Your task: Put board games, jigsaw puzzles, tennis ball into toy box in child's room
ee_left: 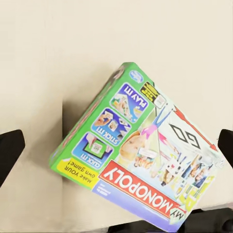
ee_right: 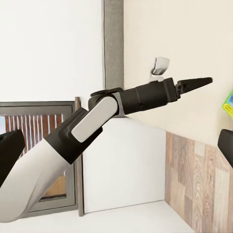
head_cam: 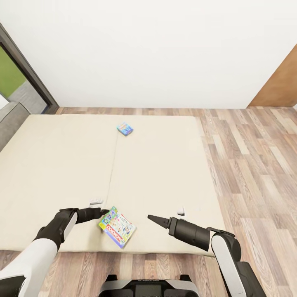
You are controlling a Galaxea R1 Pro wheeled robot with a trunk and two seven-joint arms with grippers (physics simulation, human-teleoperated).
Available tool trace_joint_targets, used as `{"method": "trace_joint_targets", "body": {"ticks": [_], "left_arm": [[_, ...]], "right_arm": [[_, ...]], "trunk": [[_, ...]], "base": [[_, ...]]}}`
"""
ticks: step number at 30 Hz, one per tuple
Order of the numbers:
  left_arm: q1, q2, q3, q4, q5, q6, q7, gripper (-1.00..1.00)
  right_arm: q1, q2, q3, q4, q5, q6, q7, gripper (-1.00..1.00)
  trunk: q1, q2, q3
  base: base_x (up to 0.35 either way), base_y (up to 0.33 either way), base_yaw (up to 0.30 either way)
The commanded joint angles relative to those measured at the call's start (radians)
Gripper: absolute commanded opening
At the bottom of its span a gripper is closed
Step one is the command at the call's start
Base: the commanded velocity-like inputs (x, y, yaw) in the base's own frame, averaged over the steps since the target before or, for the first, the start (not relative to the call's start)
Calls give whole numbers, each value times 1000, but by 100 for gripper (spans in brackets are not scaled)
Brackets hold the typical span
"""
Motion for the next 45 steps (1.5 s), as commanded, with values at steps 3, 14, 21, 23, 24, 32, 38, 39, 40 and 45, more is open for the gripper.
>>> {"method": "trace_joint_targets", "body": {"ticks": [3, 14, 21, 23, 24, 32, 38, 39, 40, 45], "left_arm": [[0, -1, 5, -1, 2, 13, 7, 100], [-1, -7, 5, -1, 1, 15, 15, 100], [-1, -9, 3, -1, 0, 15, 16, 100], [-1, -9, 3, -1, 0, 15, 16, 100], [-1, -9, 3, -1, 0, 14, 16, 100], [-1, -14, 3, -1, -2, 13, 46, 100], [-1, -16, 3, -1, 0, 8, 95, 100], [-1, -16, 3, -1, 1, 7, 102, 100], [-1, -17, 3, -1, 1, 6, 104, 100], [-1, -22, 2, -1, 0, 3, 112, 100]], "right_arm": [[-1, 1, -1, 0, 3, 5, 4, 100], [-6, -9, -5, 0, 3, 16, 8, 100], [-13, -14, -6, 0, 1, 36, 62, 100], [-14, -15, -6, -1, 1, 43, 103, 100], [-14, -16, -6, -1, 1, 43, 111, 100], [-14, -23, -6, -2, 1, 43, 141, 100], [-14, -24, -6, -1, 1, 43, 144, 100], [-14, -24, -6, -2, 1, 43, 144, 100], [-14, -24, -6, -2, 1, 43, 144, 100], [-15, -23, -6, -1, 1, 43, 145, 100]], "trunk": [[0, -2, -6], [0, -2, -24], [0, -2, -35], [0, -2, -39], [0, -2, -40], [0, -2, -54], [0, -2, -63], [0, -2, -65], [0, -2, -67], [0, -2, -75]], "base": [[0, 0, 0], [0, 0, 0], [0, 0, 0], [0, 0, 0], [0, 0, 0], [0, 0, 0], [0, 0, 0], [0, 0, 0], [0, 0, 0], [0, 0, 0]]}}
